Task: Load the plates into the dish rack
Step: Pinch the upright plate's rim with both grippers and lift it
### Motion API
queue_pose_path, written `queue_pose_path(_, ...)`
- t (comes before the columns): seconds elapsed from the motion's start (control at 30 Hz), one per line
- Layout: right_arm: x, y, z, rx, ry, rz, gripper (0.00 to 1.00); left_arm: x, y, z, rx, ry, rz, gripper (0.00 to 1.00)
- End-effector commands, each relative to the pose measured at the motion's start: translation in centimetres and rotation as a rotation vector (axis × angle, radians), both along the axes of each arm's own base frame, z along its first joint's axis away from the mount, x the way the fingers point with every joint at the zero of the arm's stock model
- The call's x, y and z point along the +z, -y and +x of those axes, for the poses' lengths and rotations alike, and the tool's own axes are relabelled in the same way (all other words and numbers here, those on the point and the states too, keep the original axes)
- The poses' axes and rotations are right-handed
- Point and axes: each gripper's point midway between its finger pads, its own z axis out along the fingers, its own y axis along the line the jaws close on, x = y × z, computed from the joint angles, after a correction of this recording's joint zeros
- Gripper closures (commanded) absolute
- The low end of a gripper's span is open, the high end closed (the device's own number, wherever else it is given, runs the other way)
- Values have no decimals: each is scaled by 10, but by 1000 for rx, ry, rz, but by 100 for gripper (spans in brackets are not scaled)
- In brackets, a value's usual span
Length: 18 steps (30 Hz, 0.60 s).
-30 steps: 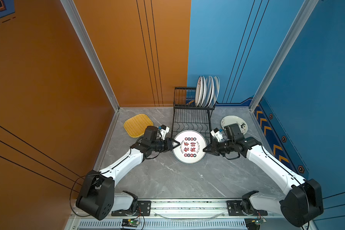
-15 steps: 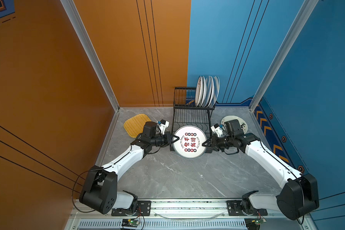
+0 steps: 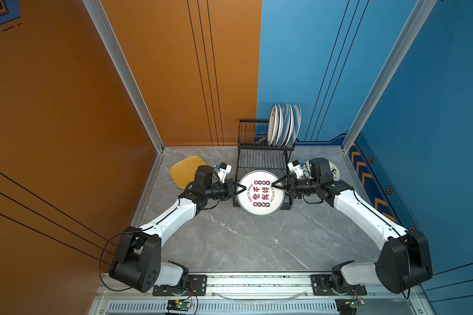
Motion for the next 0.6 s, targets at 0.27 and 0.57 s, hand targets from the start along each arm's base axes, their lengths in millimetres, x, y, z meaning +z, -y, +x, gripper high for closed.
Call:
queue_pose_path(0.27,18,-20,-3,68,25,81,76,24,-3,16,-11,72,-57,100)
queue_pose_path(0.57,28,-26,0,66,38,64,100,26,-8,27,-4,78,-60,100)
